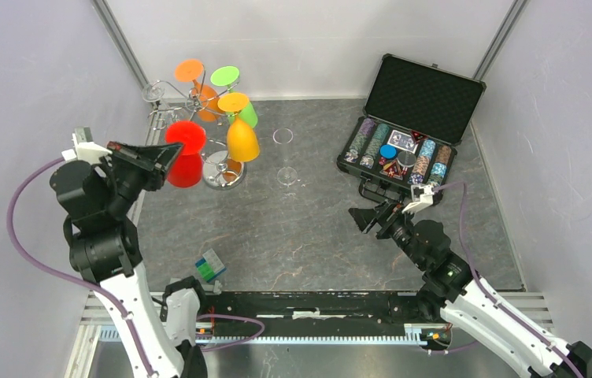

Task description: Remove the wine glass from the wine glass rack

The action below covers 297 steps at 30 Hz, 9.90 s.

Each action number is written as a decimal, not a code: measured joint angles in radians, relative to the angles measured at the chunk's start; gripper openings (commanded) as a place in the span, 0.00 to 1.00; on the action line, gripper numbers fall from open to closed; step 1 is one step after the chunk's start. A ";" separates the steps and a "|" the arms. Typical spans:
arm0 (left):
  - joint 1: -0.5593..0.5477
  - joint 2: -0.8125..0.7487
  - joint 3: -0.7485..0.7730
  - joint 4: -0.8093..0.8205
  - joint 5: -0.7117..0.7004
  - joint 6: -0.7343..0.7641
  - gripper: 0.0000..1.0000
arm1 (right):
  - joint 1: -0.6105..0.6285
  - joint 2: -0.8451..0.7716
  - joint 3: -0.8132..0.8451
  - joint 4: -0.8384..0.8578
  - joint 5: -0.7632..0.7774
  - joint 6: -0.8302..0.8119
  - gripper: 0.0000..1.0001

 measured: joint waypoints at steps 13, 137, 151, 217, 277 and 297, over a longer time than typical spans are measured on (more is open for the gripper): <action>-0.153 -0.140 -0.305 0.266 0.177 -0.299 0.02 | 0.000 0.193 -0.003 0.380 -0.241 0.114 0.96; -0.809 -0.064 -0.211 0.174 -0.508 0.477 1.00 | -0.022 1.416 1.393 -0.711 -0.089 -0.733 0.13; -0.809 -0.039 -0.209 0.150 -0.543 0.475 1.00 | -0.034 1.431 1.456 -0.718 -0.080 -0.737 0.43; -0.674 0.410 0.062 0.247 -0.871 0.225 0.59 | -0.034 0.542 0.654 -0.254 -0.219 -0.571 0.63; -0.438 0.528 -0.035 0.483 -0.270 0.006 0.21 | -0.034 0.542 0.588 -0.222 -0.220 -0.537 0.62; -0.461 0.563 -0.032 0.549 -0.252 -0.030 0.33 | -0.034 0.549 0.572 -0.200 -0.227 -0.530 0.62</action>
